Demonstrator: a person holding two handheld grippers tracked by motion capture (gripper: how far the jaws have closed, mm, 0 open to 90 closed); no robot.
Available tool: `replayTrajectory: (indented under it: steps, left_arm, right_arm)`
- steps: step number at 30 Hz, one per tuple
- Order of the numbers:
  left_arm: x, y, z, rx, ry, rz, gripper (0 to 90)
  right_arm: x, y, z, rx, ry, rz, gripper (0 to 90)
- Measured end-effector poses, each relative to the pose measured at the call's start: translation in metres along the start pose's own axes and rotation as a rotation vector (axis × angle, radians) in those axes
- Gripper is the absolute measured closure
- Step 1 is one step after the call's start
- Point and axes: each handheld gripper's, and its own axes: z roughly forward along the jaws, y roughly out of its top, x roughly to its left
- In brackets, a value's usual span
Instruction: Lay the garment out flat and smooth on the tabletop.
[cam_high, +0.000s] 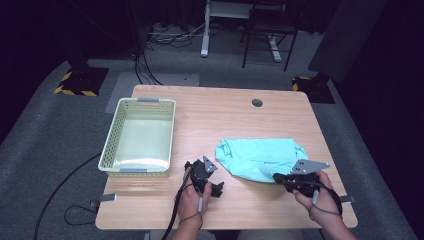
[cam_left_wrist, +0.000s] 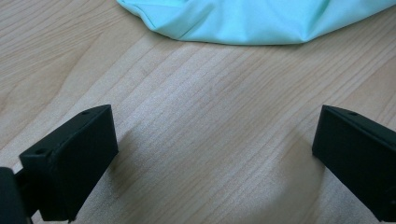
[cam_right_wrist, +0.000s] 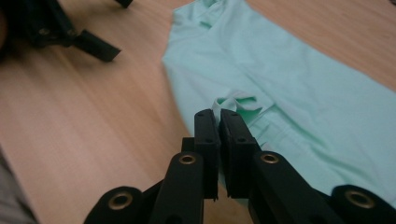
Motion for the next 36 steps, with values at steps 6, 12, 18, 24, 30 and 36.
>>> replayTrajectory:
  steps: [6,12,18,24,30,36]
  left_arm:
    - [0.000,0.000,0.000,0.000,0.000,0.000,0.1]
    - [0.000,0.000,0.000,0.001,0.000,0.001,0.1]
    - [0.000,0.000,0.000,0.000,0.001,-0.001,0.1]
    - [0.000,-0.002,-0.002,0.000,0.002,-0.005,0.1]
    - [-0.001,-0.005,-0.004,-0.003,0.001,-0.013,0.1]
    - [0.001,-0.011,-0.010,-0.002,-0.010,0.002,0.1]
  right_arm:
    - [0.017,-0.010,-0.014,-0.068,-0.013,0.036,56.6]
    - [0.000,-0.002,-0.006,-0.106,-0.011,0.081,48.9]
    - [-0.012,0.006,0.014,-0.080,-0.032,0.082,46.2]
    - [-0.026,0.010,0.037,-0.044,-0.053,0.095,45.6]
    - [-0.034,0.011,0.058,0.006,-0.068,0.087,45.9]
    - [-0.037,0.012,0.068,0.017,-0.075,0.095,45.8]
